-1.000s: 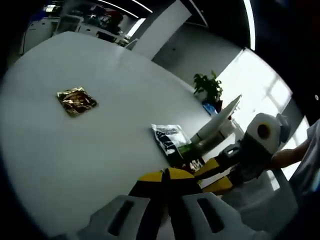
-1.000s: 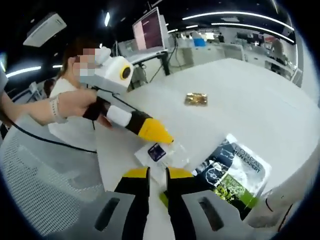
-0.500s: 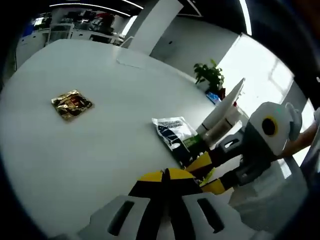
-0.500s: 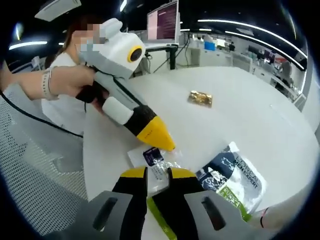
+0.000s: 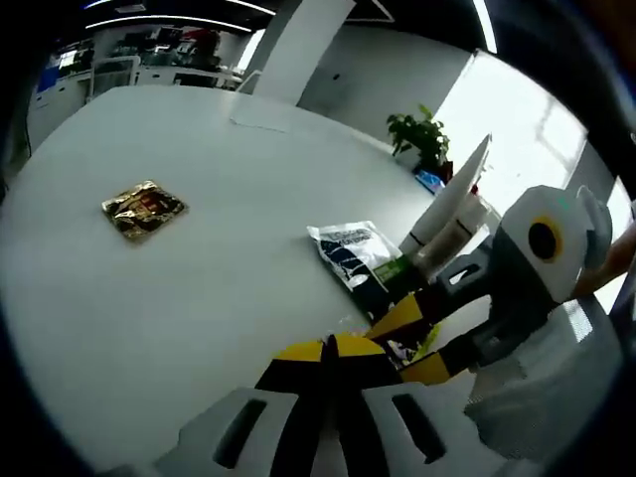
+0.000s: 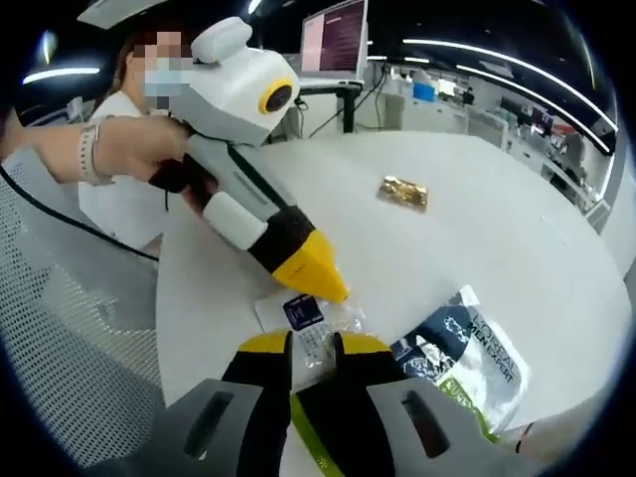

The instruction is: Arrange the skincare products in the storage area until every visible bottle or jar stands upright without overlapping.

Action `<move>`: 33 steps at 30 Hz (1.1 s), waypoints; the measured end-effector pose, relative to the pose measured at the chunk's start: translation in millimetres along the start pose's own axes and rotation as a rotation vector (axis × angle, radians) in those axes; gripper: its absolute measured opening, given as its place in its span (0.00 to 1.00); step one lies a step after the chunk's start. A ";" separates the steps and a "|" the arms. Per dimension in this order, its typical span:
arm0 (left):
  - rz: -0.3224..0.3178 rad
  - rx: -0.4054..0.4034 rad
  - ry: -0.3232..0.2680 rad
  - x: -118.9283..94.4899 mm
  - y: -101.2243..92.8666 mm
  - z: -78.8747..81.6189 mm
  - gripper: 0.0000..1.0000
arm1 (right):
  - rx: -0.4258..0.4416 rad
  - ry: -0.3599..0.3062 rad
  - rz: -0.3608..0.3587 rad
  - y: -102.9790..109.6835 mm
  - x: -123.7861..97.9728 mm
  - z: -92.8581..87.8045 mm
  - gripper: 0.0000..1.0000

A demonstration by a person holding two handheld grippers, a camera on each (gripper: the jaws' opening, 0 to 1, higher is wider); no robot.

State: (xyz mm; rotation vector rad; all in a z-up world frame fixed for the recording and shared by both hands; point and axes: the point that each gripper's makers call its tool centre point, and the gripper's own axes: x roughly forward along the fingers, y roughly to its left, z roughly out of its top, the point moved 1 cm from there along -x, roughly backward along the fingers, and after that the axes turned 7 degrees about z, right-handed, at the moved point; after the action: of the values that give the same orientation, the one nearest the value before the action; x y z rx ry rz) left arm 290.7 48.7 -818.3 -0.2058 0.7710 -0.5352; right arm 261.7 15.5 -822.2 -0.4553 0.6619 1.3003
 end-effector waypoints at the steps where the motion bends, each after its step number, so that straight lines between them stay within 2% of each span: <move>1: 0.001 0.003 0.000 0.1 0.0 0.0 0.00 | 0.001 -0.001 0.001 0.1 -0.1 0.1 0.17; 11: 0.000 0.055 -0.007 -0.7 -1.1 -0.3 0.00 | 0.007 -0.003 -0.001 0.4 0.0 0.0 0.17; 17: 0.022 0.085 -0.015 -6.4 -12.1 0.9 0.04 | 0.010 -0.002 -0.003 0.4 0.3 -0.4 0.17; 23: 0.046 0.092 -0.027 -12.2 6.8 4.4 0.03 | 0.013 -0.002 -0.005 0.6 0.3 -0.8 0.17; 26: 0.064 0.099 -0.039 -17.5 -0.5 5.2 0.03 | 0.014 -0.003 -0.005 0.5 0.5 -0.9 0.17; 30: 0.054 0.104 -0.062 -22.9 -3.6 9.4 0.02 | 0.017 -0.002 -0.006 0.6 0.7 -1.0 0.17; 33: 0.031 0.131 -0.047 -20.2 -6.5 6.4 0.03 | 0.017 -0.002 -0.006 0.6 0.9 -1.0 0.17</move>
State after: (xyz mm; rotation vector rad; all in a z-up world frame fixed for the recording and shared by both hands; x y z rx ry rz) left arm 280.7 53.8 -799.1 -0.0849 0.6900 -0.5476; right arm 261.0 15.7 -823.5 -0.4421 0.6689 1.2886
